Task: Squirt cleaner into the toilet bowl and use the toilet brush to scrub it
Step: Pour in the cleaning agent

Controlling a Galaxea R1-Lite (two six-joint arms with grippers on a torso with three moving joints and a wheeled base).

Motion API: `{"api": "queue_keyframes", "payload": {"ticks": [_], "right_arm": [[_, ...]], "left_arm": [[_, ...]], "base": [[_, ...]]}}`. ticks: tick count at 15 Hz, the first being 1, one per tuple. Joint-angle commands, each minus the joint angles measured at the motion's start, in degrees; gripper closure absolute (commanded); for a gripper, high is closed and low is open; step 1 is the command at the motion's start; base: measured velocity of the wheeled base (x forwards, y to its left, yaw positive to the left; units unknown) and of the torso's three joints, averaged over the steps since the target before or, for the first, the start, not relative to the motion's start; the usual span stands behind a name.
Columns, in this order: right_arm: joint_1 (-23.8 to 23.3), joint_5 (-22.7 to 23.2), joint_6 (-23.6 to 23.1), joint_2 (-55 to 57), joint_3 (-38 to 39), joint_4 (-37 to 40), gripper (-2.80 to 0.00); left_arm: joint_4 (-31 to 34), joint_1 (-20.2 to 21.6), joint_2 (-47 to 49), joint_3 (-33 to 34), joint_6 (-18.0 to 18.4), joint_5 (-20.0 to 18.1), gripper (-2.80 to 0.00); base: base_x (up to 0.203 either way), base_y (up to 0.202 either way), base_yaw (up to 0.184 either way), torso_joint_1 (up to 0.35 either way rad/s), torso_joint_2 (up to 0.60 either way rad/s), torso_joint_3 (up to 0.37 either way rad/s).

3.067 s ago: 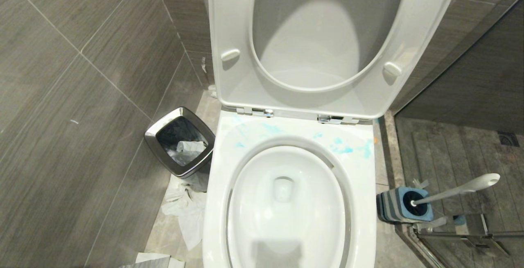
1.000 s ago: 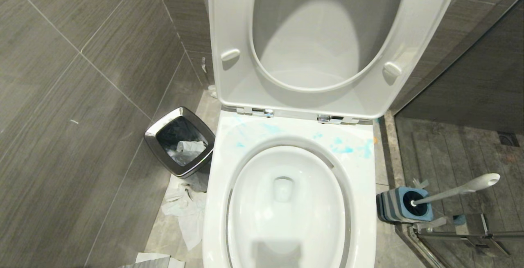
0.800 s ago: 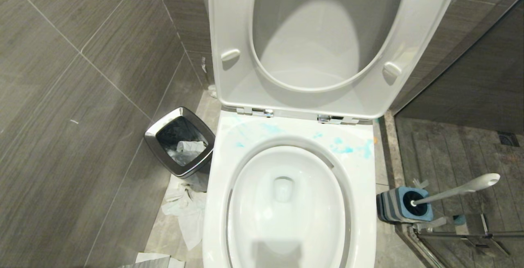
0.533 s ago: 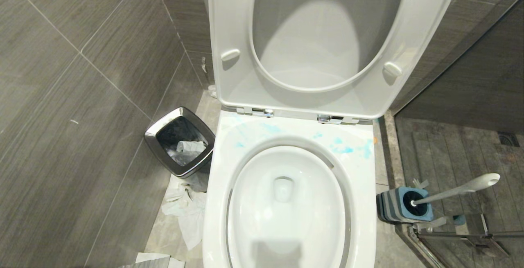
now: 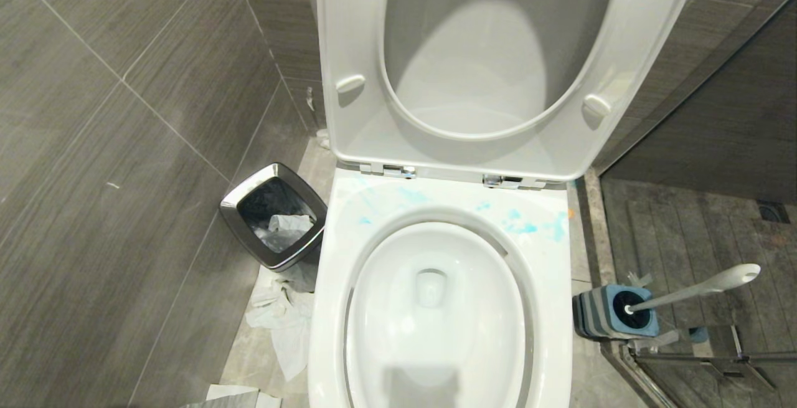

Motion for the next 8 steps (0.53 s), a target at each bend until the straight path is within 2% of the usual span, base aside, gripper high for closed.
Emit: {"api": "queue_keyframes", "payload": {"ticks": [1, 5, 8], "right_arm": [[0.0, 0.3, 0.1, 11.8, -2.9, -0.4, 0.00], [0.1, 0.9, 0.4, 29.9, -4.9, -3.5, 0.00], [0.0, 1.1, 0.4, 46.6, -5.6, -13.0, 0.00]], "left_arm": [[0.0, 0.0, 0.0, 0.1, 0.0, 0.0, 0.00], [0.0, 0.0, 0.0, 0.1, 0.0, 0.0, 0.00], [0.0, 0.0, 0.0, 0.1, 0.0, 0.0, 0.00]], "base": [[0.000, 0.000, 0.000, 0.000, 0.00, 0.000], [0.000, 0.000, 0.000, 0.000, 0.00, 0.000], [0.000, 0.000, 0.000, 0.000, 0.00, 0.000]]}}
